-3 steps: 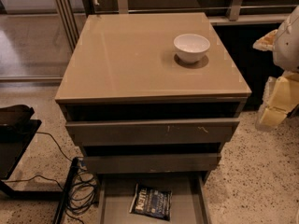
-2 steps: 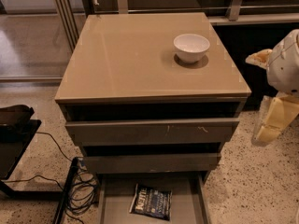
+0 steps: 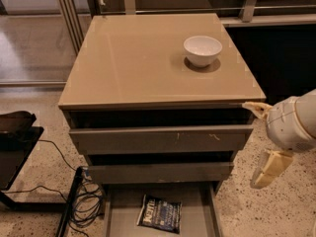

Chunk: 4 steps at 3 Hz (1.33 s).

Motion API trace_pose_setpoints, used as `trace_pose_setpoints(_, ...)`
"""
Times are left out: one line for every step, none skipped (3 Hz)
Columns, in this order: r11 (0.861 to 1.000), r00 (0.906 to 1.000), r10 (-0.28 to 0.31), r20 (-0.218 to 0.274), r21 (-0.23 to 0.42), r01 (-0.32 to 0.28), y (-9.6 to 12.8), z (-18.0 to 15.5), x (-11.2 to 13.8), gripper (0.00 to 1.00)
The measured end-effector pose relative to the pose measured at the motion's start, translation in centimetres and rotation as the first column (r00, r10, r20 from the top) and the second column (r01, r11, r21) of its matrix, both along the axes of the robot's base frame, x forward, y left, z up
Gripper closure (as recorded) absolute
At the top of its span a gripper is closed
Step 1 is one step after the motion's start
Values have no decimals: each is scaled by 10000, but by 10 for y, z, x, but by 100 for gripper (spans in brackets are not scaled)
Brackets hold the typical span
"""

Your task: Pick blue chip bag from bottom drawer and place on counter

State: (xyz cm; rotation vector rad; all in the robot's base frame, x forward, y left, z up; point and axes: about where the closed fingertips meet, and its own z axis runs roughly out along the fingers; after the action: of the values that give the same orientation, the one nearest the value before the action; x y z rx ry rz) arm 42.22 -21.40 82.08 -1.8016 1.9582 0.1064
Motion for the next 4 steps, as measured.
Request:
trace_pose_setpoints(9977,9988,-334,-369,576,354,-7,-66,8,0)
trace_pose_setpoints(9977,9988,-333,-369,576,354,-7,-66,8,0)
trace_pose_setpoints(9949,9975,-349,-608,923,404,5,-97,6,0)
trace_pose_setpoints(9854,9966,-221,-791,1663,350,24,-147,6,0)
